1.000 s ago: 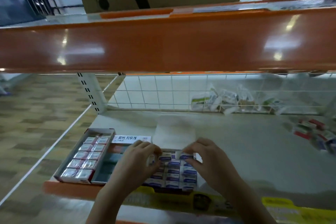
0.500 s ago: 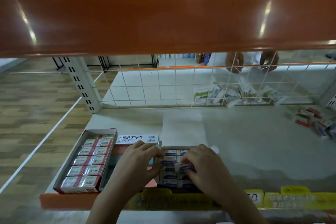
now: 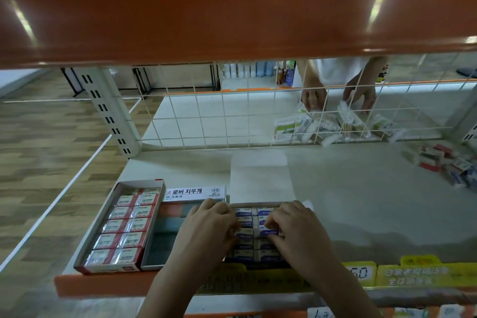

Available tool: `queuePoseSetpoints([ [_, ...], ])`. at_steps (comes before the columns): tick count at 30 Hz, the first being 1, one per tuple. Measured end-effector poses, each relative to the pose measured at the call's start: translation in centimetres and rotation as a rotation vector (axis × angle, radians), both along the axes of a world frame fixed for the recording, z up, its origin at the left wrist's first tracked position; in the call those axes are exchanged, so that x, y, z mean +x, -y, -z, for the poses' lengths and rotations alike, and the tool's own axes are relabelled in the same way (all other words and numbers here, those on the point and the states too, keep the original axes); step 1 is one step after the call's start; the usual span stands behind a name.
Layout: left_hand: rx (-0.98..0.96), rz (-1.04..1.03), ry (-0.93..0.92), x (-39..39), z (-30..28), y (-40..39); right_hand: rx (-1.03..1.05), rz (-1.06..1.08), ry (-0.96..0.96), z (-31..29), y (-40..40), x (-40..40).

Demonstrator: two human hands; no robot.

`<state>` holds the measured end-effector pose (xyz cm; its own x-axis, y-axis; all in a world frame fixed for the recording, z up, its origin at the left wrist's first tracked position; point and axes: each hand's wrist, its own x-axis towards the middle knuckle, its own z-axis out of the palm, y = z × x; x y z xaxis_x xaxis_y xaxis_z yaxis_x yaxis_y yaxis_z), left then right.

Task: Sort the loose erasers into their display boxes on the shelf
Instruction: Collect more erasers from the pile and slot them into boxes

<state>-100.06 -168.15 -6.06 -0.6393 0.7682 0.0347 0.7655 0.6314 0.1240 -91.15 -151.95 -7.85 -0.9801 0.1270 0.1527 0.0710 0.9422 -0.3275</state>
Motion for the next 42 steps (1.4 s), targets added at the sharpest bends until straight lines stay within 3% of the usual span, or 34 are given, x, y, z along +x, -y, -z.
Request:
queuePoseSetpoints([
  [11,-0.038,-0.061,0.033,1.3,-0.8,-0.9,-0.010,-0.024,0.024,-0.4,-0.2,0.2],
  [17,-0.012,-0.024,-0.036,1.5,-3.3,-4.1,-0.026,-0.009,-0.054,-3.0,-3.8,1.0],
  [26,0.133,0.328,0.008,4.3,-4.8,-20.2,0.086,0.252,-0.023,-4.4,-16.8,6.3],
  [36,-0.037,0.561,0.029,13.6,-2.1,-39.3,0.096,0.563,0.133,-1.8,-31.5,17.5],
  [42,0.003,0.594,-0.010,16.7,-0.7,-47.1,0.002,0.669,0.048,-2.0,-38.0,22.4],
])
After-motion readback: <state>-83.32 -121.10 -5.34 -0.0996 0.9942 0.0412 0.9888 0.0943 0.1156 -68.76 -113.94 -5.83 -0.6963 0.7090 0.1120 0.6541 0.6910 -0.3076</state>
